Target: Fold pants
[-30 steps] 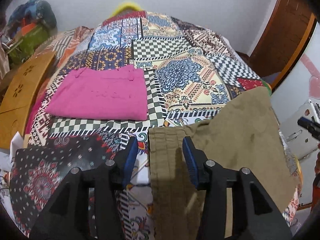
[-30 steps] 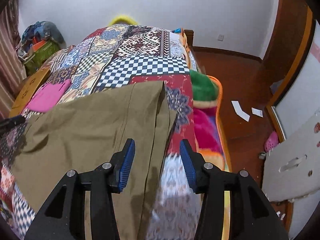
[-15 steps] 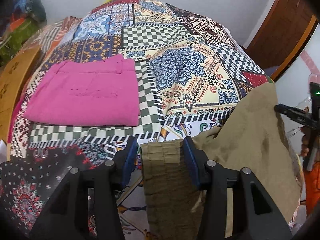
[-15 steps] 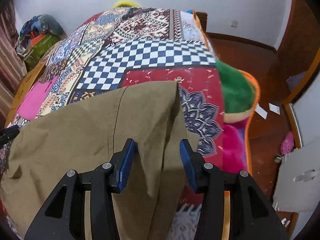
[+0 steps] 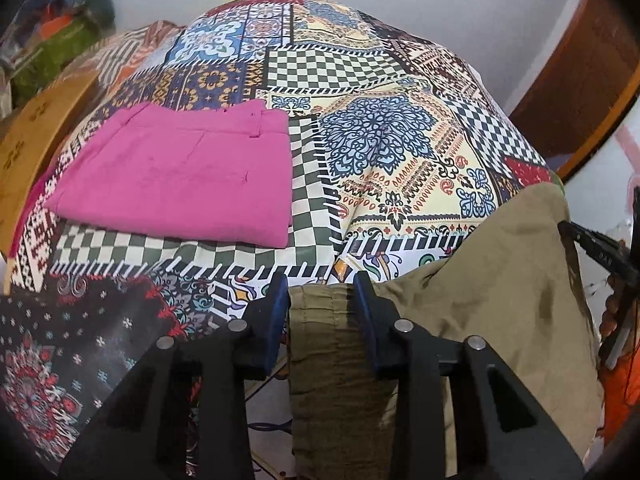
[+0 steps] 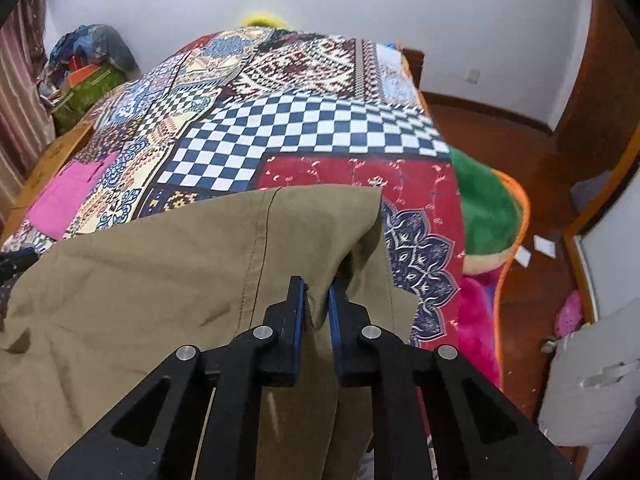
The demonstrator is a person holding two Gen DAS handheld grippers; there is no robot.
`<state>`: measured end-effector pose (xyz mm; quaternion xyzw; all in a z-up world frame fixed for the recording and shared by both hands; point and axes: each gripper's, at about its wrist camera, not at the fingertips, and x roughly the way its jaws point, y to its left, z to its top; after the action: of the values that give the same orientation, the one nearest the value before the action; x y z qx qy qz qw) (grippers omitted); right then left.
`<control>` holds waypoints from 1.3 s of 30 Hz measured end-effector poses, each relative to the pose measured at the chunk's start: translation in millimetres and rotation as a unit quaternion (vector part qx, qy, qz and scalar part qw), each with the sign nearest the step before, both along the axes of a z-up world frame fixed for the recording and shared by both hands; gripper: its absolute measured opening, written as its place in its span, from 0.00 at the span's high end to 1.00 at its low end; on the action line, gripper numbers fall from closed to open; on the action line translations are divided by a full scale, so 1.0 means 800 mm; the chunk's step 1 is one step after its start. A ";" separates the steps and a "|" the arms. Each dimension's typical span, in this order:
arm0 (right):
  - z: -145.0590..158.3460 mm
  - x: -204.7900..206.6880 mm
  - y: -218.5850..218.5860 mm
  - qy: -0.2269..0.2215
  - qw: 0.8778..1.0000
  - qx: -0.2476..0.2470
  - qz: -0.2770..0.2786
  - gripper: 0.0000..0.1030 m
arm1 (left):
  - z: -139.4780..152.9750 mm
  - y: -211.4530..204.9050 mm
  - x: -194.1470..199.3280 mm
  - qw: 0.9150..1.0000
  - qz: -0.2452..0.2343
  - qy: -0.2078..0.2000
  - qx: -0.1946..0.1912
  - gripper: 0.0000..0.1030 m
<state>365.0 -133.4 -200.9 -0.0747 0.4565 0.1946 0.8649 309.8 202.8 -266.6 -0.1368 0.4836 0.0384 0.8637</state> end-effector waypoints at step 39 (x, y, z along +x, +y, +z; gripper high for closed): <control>0.054 -0.094 -0.038 0.008 0.999 -0.051 -0.009 0.64 | 0.063 -0.002 -0.094 0.999 0.024 -0.004 0.042 0.34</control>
<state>289.4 -163.9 -158.0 -0.1129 0.4737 0.1641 0.8579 235.0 201.1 -216.4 -0.1122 0.4743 0.0791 0.8696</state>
